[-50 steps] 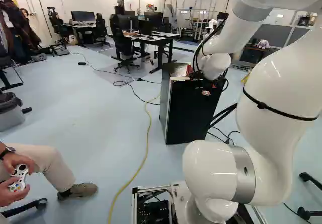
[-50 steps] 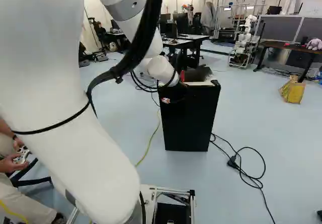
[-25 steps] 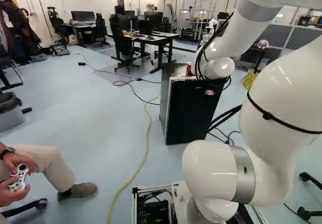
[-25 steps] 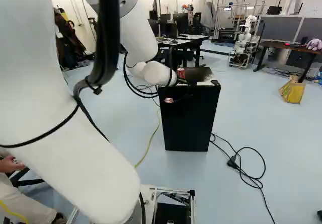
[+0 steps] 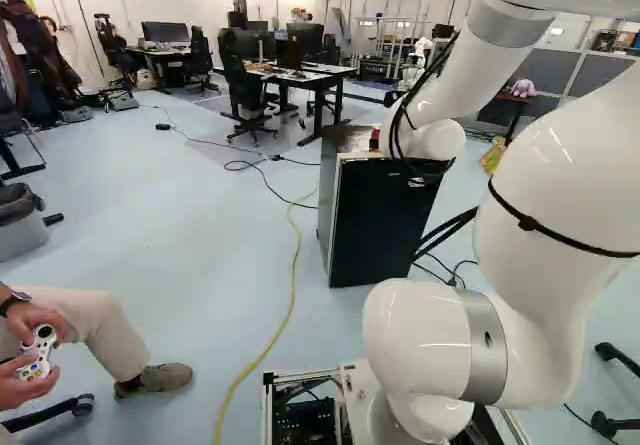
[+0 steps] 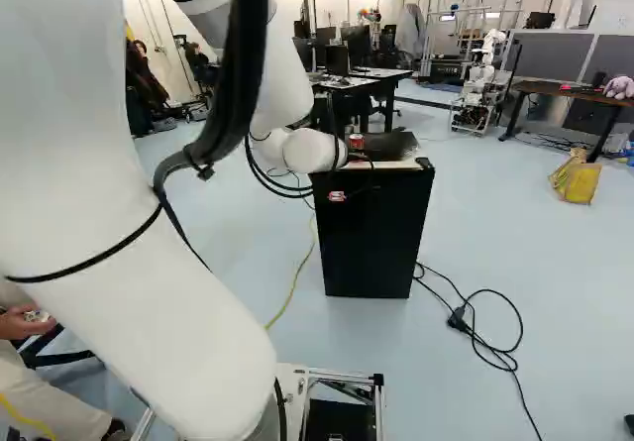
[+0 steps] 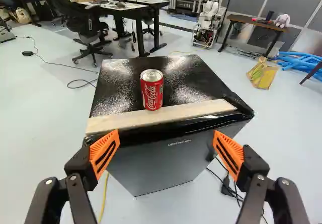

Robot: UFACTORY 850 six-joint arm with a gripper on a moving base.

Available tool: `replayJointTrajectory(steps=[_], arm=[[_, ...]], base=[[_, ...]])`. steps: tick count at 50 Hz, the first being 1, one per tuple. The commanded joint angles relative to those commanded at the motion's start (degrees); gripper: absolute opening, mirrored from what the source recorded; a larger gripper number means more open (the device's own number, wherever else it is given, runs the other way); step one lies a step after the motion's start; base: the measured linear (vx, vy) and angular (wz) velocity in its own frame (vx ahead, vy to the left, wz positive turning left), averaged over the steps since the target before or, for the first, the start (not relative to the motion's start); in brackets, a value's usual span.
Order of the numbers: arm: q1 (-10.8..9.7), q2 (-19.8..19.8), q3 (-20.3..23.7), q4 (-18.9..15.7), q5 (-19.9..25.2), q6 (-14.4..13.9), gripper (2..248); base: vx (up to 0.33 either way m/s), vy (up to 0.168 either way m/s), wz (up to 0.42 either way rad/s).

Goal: Grab a drink from the fridge

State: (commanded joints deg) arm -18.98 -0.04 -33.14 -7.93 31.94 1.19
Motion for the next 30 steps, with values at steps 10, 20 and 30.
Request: replayJointTrajectory(steps=[10, 20, 30], arm=[[0.0, -1.43, -0.06, -0.03, 1.75, 0.0, 247], [0.0, -2.86, -0.13, -0.03, 4.72, 0.0, 247], [-0.01, -4.28, -0.19, -0.03, 8.33, 0.0, 247]], base=[[0.0, 0.0, 0.0], [0.0, 0.0, 0.0], [0.0, 0.0, 0.0]])
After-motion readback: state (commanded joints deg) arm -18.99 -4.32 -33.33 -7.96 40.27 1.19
